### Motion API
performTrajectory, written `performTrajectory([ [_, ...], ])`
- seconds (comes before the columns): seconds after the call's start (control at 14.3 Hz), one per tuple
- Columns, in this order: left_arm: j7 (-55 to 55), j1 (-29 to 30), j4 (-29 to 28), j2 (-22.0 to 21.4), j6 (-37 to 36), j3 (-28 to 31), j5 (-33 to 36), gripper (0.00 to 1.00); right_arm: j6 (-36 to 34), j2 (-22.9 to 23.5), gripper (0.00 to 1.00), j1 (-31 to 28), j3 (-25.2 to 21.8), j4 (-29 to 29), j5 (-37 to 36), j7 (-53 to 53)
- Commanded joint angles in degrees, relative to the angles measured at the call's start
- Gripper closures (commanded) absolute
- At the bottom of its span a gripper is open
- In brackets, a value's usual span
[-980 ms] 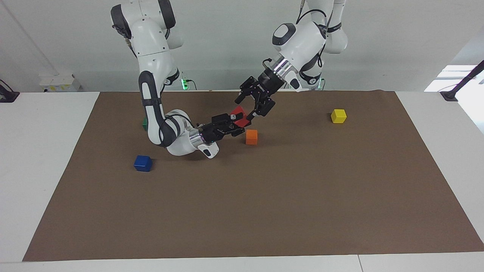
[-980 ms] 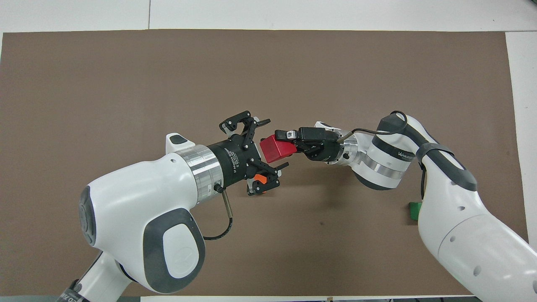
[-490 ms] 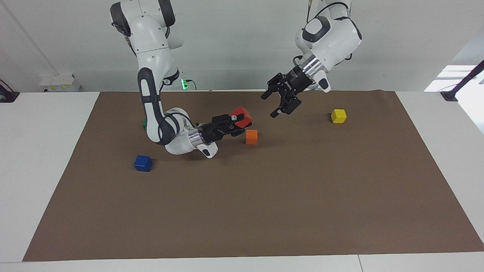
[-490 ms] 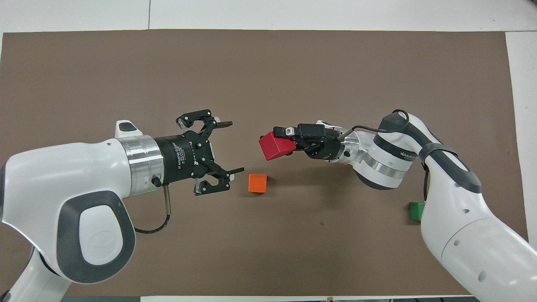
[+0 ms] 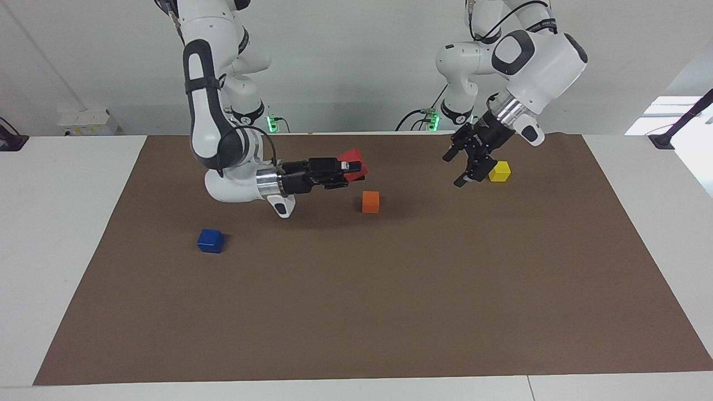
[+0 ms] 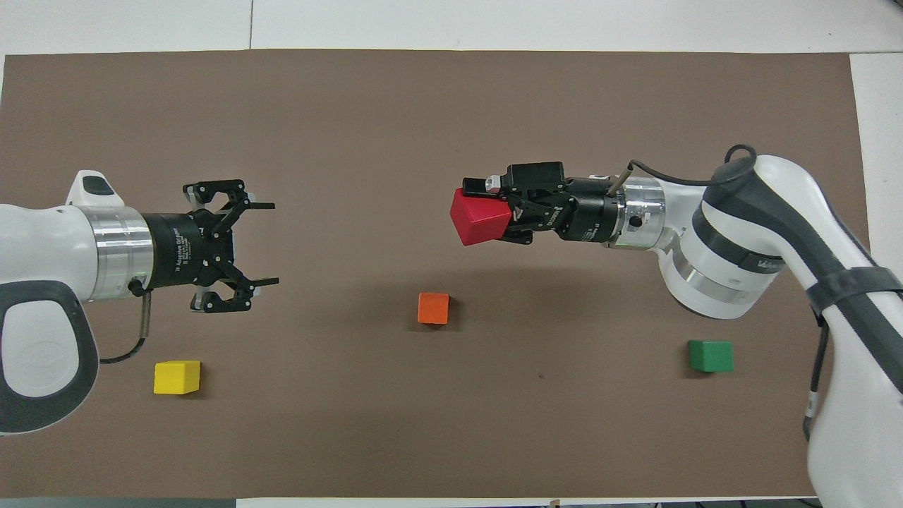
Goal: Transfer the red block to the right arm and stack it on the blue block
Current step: 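Open the left gripper and pull back while the right gripper withdraws, then carry the red block with the right gripper above the blue block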
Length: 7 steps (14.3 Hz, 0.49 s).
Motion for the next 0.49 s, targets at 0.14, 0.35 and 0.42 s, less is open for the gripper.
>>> performTrajectory([
  [0.14,14.02,4.92,2.31,-0.47,-4.48,-0.42,11.64,0.00,6.45,-7.69,1.00,-4.05,0.14,1.67,-19.03,15.39],
  [0.35,20.63,6.06,5.65,1.03,-5.53,-0.24,17.98,0.00,12.40,-9.72,1.00,-5.73,-0.04,2.45,-31.56,20.83],
  [0.42,23.08,6.58,6.79,1.81,-6.32,-0.24,19.22,0.00,13.47,-10.51,1.00,-5.82,-0.13,2.89,-38.76,22.51],
])
